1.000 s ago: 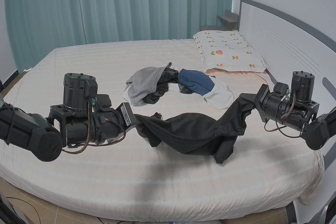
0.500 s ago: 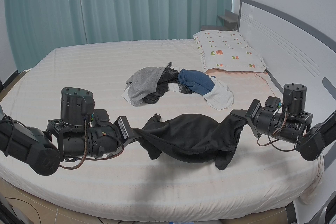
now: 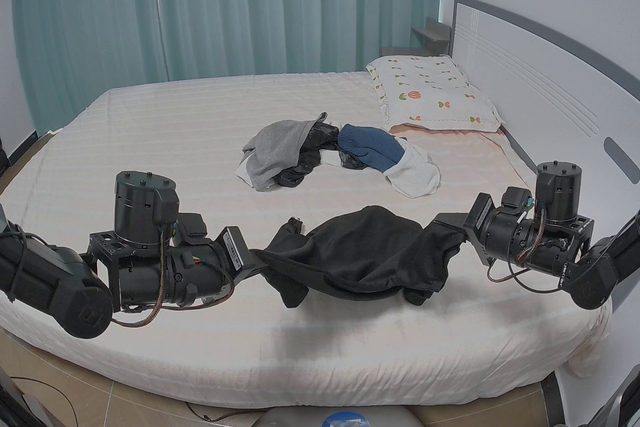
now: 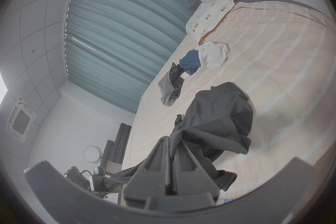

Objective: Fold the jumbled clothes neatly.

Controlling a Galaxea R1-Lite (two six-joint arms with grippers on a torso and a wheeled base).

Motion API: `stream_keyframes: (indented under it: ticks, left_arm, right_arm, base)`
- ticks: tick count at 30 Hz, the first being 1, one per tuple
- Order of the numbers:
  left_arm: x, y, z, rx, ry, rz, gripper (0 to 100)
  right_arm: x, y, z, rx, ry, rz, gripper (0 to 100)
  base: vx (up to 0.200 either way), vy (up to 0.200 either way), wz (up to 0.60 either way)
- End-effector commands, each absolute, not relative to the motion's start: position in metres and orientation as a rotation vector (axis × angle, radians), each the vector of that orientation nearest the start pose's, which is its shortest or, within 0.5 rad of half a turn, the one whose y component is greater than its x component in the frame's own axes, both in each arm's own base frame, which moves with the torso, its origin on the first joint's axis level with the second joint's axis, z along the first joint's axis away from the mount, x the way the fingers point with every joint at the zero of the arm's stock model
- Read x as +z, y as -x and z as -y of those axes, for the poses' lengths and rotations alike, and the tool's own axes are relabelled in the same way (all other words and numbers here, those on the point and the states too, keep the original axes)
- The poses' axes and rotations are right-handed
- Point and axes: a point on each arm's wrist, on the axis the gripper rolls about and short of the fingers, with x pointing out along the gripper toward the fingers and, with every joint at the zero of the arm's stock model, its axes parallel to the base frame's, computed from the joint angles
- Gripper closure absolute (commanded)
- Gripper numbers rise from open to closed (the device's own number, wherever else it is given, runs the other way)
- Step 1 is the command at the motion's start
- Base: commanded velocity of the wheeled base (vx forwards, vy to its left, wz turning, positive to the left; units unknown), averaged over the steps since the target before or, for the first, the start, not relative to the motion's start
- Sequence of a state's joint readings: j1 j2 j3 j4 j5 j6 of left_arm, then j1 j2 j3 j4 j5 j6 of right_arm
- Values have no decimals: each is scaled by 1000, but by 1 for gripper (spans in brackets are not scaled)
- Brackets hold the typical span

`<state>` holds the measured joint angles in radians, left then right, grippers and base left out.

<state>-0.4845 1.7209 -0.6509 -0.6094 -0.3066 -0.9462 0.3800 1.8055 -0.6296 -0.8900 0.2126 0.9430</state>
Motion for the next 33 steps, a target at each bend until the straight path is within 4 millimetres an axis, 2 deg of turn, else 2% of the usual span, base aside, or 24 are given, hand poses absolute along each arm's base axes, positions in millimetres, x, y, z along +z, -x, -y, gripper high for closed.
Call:
stream_keyframes:
  ticks: [1, 17, 28, 33]
  left_arm:
    - [135, -249, 138, -499, 858, -787, 100]
    - [144, -248, 132, -518, 892, -745, 100]
    - [146, -249, 130, -511, 894, -733, 100]
    - [148, -248, 128, -508, 893, -721, 100]
  right_arm:
    - [134, -279, -118, 413, -883, -538, 100]
    - [135, -282, -118, 361, -865, -497, 100]
    - [150, -278, -112, 374, -877, -436, 100]
    - [150, -278, -112, 373, -877, -437, 100]
  base:
    - [0, 0, 0]
    - [0, 200, 0]
    - [0, 200, 0]
    - [0, 200, 0]
